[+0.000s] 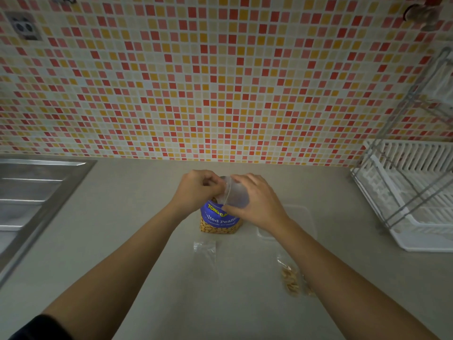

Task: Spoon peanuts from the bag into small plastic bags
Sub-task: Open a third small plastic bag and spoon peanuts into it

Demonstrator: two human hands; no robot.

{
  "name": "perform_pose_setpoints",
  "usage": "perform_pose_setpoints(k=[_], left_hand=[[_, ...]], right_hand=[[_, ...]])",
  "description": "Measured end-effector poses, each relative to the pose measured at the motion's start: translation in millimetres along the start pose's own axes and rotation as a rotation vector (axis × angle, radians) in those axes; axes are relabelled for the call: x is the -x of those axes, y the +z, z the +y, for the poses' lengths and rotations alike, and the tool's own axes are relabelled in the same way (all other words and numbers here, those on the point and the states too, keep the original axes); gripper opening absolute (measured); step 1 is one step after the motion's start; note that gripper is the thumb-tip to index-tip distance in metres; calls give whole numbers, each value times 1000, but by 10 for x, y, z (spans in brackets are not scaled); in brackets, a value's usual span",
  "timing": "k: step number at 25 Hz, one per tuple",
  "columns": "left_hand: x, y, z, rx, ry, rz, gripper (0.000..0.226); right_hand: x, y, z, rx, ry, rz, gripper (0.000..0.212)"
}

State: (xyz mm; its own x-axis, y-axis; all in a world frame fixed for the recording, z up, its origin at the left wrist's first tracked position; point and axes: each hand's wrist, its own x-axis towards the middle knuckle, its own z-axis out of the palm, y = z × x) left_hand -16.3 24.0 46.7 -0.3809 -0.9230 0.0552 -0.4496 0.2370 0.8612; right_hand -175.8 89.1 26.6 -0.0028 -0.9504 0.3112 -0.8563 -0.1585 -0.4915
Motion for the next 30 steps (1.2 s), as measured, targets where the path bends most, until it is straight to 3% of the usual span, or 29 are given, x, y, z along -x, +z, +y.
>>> perform_pose_setpoints(k=[12, 15, 16, 18, 21, 23, 25, 28, 30], left_hand=[[-128, 41, -91, -126, 79, -26, 4], [-195, -2, -149, -300, 126, 288, 23], [-240, -35, -202, -363, 67, 374, 34], [-334, -89, -318, -393, -184, 305, 55], [-384, -46, -407, -205, -343, 140, 38], [-365, -8, -369, -55, -276, 116, 23], [-318, -2, -281, -51, -128, 62, 18], [-281, -115, -151, -321, 243, 71, 17], [-279, -169, -144, -479, 394, 16, 18]], right_hand=[[26, 177, 163, -225, 22, 67, 51], [38, 185, 234, -309, 92, 116, 46], [42, 170, 252, -362, 148, 136, 44], [41, 151, 273, -466, 276, 127, 43], [34, 171, 294, -590, 388, 55, 42], [25, 195, 306, -620, 416, 17, 42], [25, 217, 336, -620, 430, -4, 44], [33, 223, 347, -638, 444, -16, 45], [37, 226, 362, -655, 453, 0, 45]])
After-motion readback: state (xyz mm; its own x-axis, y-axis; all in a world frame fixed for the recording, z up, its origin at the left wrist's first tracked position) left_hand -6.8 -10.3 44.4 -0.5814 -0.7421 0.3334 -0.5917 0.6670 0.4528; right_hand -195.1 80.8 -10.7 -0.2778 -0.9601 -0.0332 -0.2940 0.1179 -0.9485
